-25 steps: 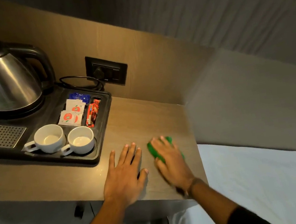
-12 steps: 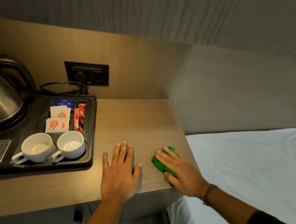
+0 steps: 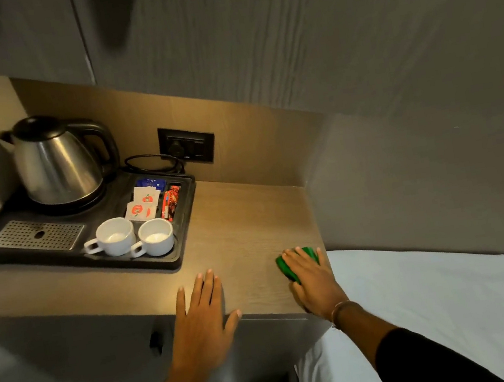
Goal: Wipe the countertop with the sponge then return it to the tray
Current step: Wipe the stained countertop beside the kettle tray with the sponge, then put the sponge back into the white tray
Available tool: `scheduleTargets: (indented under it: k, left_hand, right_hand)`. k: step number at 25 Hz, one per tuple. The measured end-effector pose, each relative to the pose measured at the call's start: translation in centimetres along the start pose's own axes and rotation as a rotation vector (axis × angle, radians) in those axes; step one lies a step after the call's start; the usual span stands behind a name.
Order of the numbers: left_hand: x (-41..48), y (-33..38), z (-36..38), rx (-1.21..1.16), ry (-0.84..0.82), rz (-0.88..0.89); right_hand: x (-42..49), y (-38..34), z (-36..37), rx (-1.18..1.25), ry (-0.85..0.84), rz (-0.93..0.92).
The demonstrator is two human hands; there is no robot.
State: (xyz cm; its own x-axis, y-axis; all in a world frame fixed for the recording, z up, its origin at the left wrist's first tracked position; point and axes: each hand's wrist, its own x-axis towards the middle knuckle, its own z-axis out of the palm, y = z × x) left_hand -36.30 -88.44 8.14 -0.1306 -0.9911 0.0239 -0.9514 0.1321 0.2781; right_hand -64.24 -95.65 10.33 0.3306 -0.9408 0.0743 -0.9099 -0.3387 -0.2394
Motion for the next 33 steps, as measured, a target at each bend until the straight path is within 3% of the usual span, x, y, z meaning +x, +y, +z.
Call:
scheduleTargets:
  k: [2, 7, 15, 23, 33]
  left_hand:
    - [-0.6, -0.5, 1.0, 0.032, -0.025, 0.024]
    - [-4.6, -1.1, 2.3, 0.058, -0.02, -0.044]
    - [-36.1, -3.4, 1.1, 0.059, 0.045, -0.549]
    - [-59.9, -6.6, 0.0, 0.067, 0.098, -1.044]
    - [-86.1, -14.9, -1.1, 0.089, 0.114, -1.31]
  right_hand:
    - [-0.5, 0.1, 0.3, -0.058, 0.036, 0.038]
    - [-4.1, -3.1, 3.1, -0.187, 0.068, -0.113]
    - [-19.5, -22.3, 9.9, 0.011, -0.133, -0.55]
    - [-33.1, -41.2, 15.3, 0.143, -0.241, -0.941]
    - [-49.9, -66.1, 20.7, 0.125, -0.395, -1.209]
